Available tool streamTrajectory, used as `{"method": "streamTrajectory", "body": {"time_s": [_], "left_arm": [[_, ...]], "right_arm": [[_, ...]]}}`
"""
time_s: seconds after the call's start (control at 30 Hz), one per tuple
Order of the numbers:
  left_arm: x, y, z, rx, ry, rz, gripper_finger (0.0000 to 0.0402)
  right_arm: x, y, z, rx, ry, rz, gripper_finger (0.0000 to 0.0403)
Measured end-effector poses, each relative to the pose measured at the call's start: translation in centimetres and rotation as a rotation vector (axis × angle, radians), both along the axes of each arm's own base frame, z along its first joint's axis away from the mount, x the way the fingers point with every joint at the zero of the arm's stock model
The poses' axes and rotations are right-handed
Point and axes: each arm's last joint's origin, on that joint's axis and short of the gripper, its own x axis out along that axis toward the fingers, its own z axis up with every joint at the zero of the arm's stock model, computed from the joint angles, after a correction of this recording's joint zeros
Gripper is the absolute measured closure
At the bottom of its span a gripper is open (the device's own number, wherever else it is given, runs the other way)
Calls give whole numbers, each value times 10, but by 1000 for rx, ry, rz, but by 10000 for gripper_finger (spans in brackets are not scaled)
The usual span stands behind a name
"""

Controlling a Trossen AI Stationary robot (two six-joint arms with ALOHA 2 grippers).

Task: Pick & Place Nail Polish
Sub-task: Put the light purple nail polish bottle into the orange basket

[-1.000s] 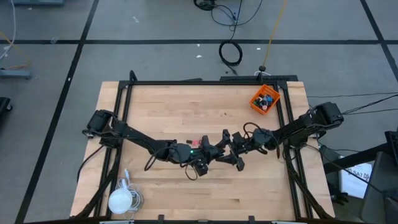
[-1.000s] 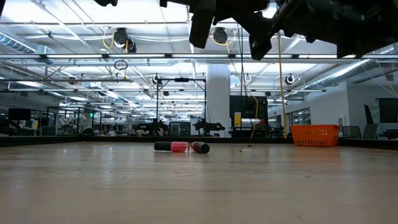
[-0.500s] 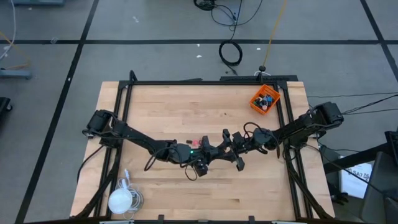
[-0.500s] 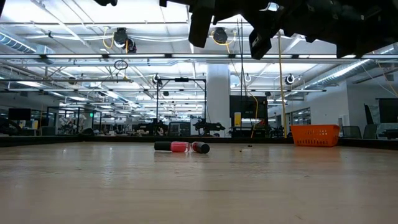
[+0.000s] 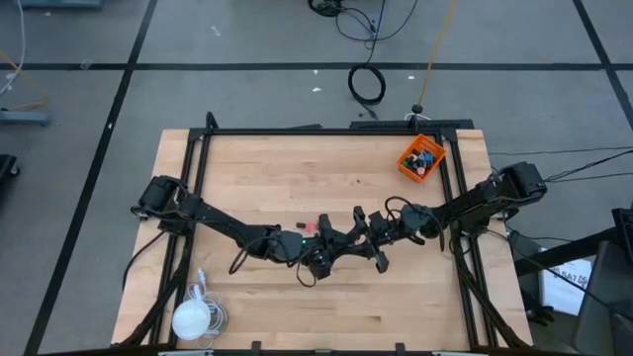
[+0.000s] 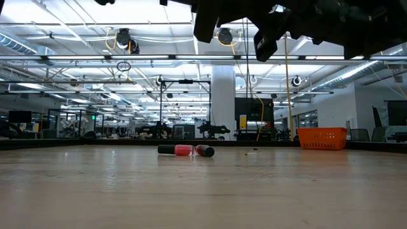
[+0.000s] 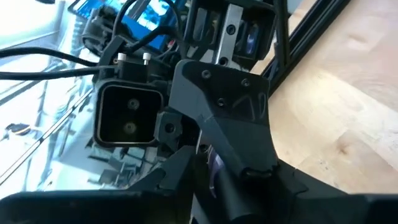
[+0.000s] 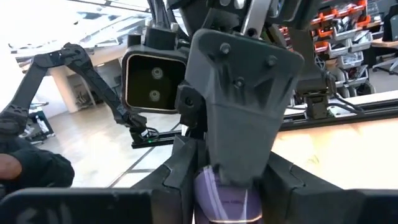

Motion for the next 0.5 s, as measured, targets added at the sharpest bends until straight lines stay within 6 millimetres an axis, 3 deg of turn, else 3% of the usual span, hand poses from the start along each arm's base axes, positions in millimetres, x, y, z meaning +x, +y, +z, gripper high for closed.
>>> {"method": "streamTrajectory", "body": {"time_s": [0.1,0.23,0.5], "left_arm": [[-3,-7,0,-7,-8,44,256],[-7,-12,-2,-143,-19,149,254],[-7,-4,-11,-372,4,275,252]], "right_arm": [[1,-5,-4,-8,42,-19,298],[1,-14,-9,-13,74,-73,298],[-5,-36,-23,4,142,-180,298]]}}
